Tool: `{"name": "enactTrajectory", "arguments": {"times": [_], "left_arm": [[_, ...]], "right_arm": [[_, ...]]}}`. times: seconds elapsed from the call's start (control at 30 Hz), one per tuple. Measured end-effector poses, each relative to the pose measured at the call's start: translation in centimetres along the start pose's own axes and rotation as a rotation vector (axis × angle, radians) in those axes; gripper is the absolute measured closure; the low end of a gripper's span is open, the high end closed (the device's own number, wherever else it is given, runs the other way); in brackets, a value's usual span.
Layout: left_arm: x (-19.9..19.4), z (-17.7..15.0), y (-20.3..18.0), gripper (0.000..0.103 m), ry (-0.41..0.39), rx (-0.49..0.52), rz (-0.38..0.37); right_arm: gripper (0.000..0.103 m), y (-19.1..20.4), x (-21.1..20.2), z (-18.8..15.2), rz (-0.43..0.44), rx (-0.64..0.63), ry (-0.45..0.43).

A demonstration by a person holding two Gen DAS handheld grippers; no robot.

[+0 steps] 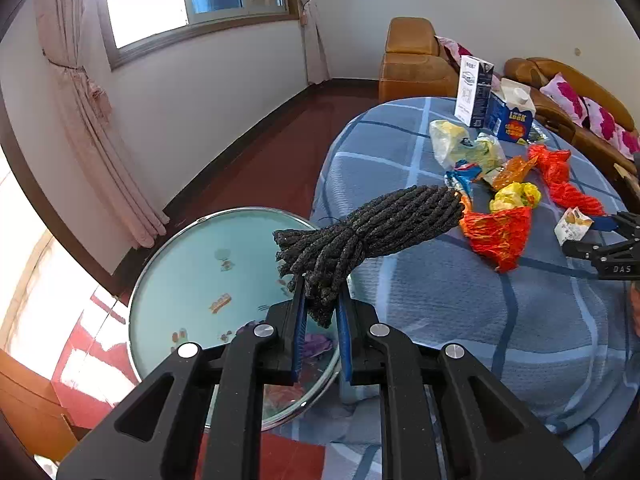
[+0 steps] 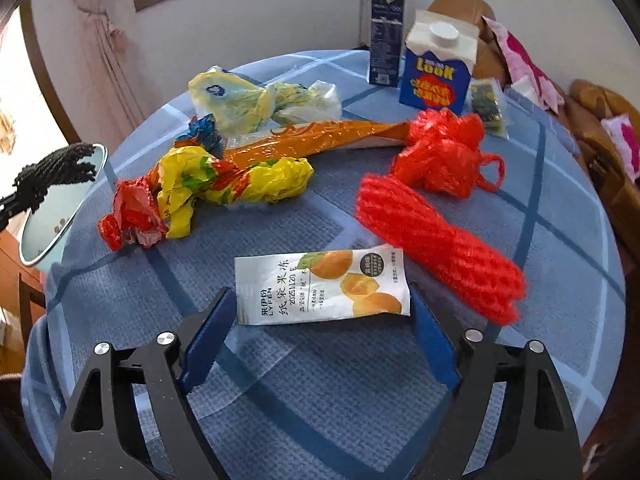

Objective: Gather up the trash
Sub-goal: 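Lift the black rope with the left gripper while the right grasps the white fruit-juice pouch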

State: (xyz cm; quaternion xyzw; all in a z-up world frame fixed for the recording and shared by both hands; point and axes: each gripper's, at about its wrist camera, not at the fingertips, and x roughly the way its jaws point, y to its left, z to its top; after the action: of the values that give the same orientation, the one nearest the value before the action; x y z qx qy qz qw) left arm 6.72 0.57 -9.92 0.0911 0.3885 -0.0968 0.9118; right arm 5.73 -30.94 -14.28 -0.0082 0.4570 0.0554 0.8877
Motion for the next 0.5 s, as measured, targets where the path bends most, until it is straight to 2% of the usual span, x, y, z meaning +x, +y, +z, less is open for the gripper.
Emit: {"name": "enactTrajectory", "arguments": {"times": [0.2, 0.33, 0.5], "left_arm": [[-0.1, 0.1, 1.1, 0.089, 0.002, -0.018, 0.008], [0.1, 0.2, 1.4, 0.089, 0.009, -0.023, 0.007], [0.4, 0.1, 1.6, 0.089, 0.022, -0.037, -0.005]], "right_arm": [[0.028, 0.3, -0.7, 0.1, 0.0, 0.008, -0.024], [0.021, 0.6, -0.1, 0.2, -0.001, -0.001, -0.006], [0.02, 1.3, 0.7, 0.3, -0.003, -0.04, 0.033]]}}
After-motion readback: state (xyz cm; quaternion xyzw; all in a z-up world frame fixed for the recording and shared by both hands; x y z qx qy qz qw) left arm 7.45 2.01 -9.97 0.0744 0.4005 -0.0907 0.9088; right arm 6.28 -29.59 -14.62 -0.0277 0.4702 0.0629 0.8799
